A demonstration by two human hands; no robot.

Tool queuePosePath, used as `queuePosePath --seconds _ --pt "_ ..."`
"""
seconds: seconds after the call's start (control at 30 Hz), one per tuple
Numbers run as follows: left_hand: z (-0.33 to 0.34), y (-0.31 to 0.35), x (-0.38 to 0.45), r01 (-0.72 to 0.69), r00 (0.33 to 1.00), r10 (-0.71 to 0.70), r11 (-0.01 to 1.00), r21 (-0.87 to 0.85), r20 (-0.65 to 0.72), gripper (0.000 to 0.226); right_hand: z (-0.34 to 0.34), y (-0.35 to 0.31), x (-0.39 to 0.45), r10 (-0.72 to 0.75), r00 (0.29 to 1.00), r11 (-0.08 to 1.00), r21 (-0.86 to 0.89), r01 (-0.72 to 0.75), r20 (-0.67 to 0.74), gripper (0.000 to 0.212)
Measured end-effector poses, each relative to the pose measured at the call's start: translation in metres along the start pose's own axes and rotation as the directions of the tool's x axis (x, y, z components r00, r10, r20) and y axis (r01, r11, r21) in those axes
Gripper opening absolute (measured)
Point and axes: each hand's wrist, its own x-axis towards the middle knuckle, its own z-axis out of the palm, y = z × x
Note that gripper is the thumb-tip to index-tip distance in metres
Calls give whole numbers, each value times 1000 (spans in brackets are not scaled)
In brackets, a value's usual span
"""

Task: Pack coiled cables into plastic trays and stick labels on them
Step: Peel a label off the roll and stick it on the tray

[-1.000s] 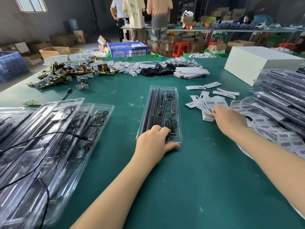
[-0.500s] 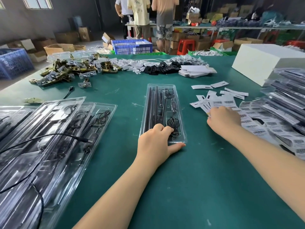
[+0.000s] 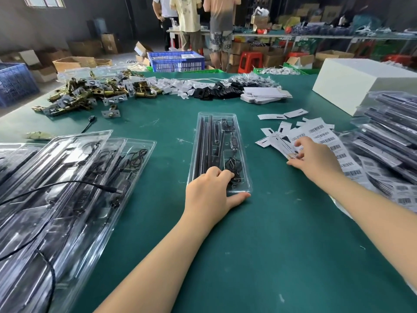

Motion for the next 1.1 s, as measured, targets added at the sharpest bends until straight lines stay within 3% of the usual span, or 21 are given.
queuePosePath --seconds 0.17,0.37,0.5,0.67,0.77,0.87,0.97,1.03,1.1 --pt "-1 1 -1 -1 1000 1 1000 -2 -17 62 -10 6 10 -40 983 998 -32 46 179 9" --pt "-3 3 -1 -36 997 37 999 16 -73 59 -28 -8 31 -9 883 909 -364 202 470 48" --pt "-4 4 -1 -41 992 44 999 28 -116 54 -35 -11 29 49 830 876 -423 231 555 83" --pt "-4 4 -1 -35 991 38 999 28 -129 53 -41 -14 38 94 815 780 -552 296 571 84" --pt "-3 4 -1 -50 988 54 998 30 -143 53 -35 -14 38 140 770 841 -485 239 622 76" --pt "-3 3 -1 -56 988 60 998 33 -144 52 -27 -15 38 102 832 893 -419 165 545 64" --pt "-2 3 1 -44 988 49 998 35 -144 53 -19 -18 37 87 900 865 -480 144 427 39" --pt "-2 2 1 -33 991 36 999 29 -127 54 -22 -22 35 115 950 882 -469 37 290 21" --pt "-2 1 1 -26 995 26 1000 10 -93 58 -24 -28 34 129 976 944 -323 -67 174 16"
